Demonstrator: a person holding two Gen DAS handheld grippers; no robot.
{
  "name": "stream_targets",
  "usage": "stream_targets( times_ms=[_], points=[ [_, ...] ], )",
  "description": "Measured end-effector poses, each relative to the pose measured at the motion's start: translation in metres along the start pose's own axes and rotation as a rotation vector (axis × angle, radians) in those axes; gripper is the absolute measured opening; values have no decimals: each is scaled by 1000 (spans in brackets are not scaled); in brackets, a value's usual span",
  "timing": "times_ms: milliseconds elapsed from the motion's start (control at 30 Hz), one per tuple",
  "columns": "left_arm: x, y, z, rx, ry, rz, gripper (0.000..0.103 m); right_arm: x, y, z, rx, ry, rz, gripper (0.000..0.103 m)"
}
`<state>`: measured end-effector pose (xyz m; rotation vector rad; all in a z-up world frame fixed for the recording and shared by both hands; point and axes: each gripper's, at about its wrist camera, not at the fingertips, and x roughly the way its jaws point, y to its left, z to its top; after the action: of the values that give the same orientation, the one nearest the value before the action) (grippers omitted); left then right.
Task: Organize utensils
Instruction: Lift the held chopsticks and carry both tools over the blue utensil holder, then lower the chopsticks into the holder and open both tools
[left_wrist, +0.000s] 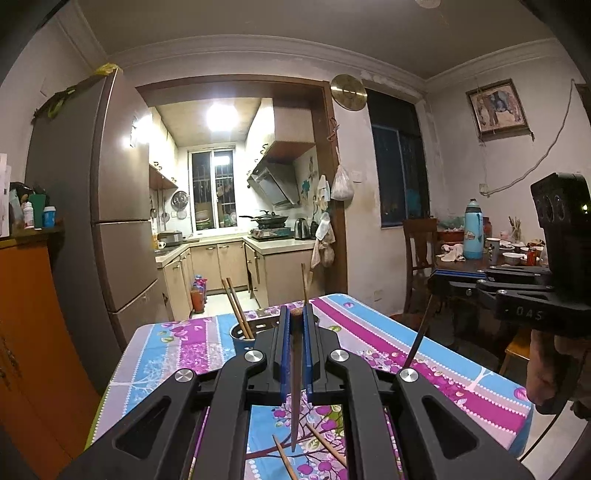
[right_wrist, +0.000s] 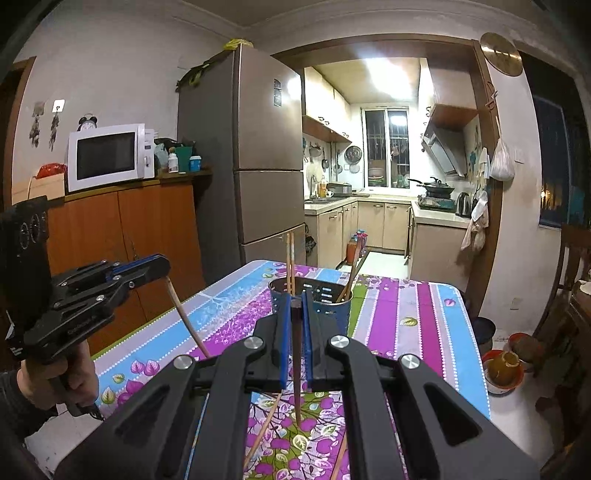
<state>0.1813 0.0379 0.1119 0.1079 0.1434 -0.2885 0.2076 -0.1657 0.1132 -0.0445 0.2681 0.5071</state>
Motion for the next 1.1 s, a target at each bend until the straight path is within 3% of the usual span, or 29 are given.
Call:
stream_targets(
  times_ms=[533,1100],
  points=[
    [17,30,73,-40,-34,27,8,23,-18,83,-5,-18,7,5],
    [83,47,131,-40,-47,55,8,80,-47,143,21,-18,-12,5]
  ],
)
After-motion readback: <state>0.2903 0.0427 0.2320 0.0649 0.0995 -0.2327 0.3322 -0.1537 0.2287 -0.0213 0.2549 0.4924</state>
